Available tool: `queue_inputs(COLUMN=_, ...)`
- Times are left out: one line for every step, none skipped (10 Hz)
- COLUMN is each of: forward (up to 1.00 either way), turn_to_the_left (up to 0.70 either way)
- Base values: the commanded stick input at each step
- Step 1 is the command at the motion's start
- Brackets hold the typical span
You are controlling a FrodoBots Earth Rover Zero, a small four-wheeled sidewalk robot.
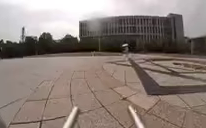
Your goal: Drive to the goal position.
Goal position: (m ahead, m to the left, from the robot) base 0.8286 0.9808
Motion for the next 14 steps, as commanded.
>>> queue_inputs(forward=0.00, turn_to_the_left=0.00)
queue_inputs(forward=0.00, turn_to_the_left=0.00)
queue_inputs(forward=0.00, turn_to_the_left=0.00)
queue_inputs(forward=0.00, turn_to_the_left=0.00)
queue_inputs(forward=0.32, turn_to_the_left=0.00)
queue_inputs(forward=0.60, turn_to_the_left=0.00)
queue_inputs(forward=0.70, turn_to_the_left=0.00)
queue_inputs(forward=0.70, turn_to_the_left=0.00)
queue_inputs(forward=0.70, turn_to_the_left=0.00)
queue_inputs(forward=0.70, turn_to_the_left=0.00)
queue_inputs(forward=0.70, turn_to_the_left=0.00)
queue_inputs(forward=0.70, turn_to_the_left=0.00)
queue_inputs(forward=0.70, turn_to_the_left=0.00)
queue_inputs(forward=0.70, turn_to_the_left=0.00)
